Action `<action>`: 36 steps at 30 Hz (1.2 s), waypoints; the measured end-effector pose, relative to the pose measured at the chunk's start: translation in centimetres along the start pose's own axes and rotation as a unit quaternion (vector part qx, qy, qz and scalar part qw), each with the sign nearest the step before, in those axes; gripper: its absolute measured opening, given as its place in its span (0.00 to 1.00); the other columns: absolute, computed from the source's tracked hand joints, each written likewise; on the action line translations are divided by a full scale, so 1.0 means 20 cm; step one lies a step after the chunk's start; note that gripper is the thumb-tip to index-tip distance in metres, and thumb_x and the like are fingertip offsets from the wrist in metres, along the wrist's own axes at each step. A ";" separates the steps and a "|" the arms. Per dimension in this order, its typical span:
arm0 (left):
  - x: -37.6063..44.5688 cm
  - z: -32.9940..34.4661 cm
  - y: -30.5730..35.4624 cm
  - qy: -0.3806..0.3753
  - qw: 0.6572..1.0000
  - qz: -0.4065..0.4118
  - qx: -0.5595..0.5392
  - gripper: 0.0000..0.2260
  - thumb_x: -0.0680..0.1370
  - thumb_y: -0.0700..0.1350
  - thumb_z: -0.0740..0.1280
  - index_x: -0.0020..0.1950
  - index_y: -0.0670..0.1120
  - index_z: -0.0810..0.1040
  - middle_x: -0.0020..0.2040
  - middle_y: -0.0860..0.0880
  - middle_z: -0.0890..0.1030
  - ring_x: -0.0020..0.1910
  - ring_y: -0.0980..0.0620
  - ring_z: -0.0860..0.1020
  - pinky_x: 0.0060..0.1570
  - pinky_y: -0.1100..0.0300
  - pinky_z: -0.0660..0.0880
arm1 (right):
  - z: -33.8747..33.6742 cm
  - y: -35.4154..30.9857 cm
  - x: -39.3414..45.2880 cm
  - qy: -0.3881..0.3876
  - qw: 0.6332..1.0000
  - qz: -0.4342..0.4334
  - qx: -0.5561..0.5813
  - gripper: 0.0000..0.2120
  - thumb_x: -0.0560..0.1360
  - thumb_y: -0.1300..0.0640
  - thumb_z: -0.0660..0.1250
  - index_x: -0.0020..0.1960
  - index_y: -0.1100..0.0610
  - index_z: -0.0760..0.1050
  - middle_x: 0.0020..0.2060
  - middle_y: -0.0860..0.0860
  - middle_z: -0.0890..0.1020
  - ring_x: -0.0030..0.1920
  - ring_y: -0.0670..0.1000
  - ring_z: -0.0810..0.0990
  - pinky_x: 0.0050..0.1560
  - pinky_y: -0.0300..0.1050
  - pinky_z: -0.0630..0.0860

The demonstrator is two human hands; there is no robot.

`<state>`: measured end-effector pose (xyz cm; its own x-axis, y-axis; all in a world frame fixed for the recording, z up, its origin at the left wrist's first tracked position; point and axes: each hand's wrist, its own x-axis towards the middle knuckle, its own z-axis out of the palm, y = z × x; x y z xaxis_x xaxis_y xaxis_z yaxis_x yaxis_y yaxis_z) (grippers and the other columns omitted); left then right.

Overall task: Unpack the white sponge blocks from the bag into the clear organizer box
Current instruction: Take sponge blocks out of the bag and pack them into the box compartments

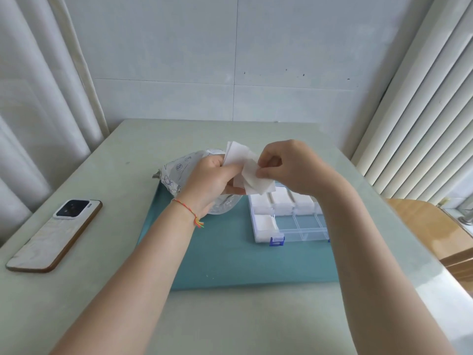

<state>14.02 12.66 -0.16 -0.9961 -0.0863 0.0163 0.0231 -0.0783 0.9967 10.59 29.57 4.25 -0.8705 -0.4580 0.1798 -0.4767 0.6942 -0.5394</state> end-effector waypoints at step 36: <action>0.00 -0.09 0.04 0.006 0.999 0.027 -0.016 0.09 0.76 0.28 0.66 0.50 0.40 0.81 0.44 0.44 0.85 0.42 0.48 0.84 0.40 0.59 0.82 | -0.03 0.04 -0.01 0.065 0.939 -0.001 0.337 0.05 0.73 0.65 0.72 0.43 0.57 0.80 0.38 0.51 0.83 0.39 0.49 0.80 0.46 0.42 0.77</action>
<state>14.18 10.90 0.46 -0.9923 -0.1024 0.0696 0.0804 -0.1055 0.9912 10.33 30.58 4.38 -0.8986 -0.3559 0.2566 -0.3302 0.1635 -0.9297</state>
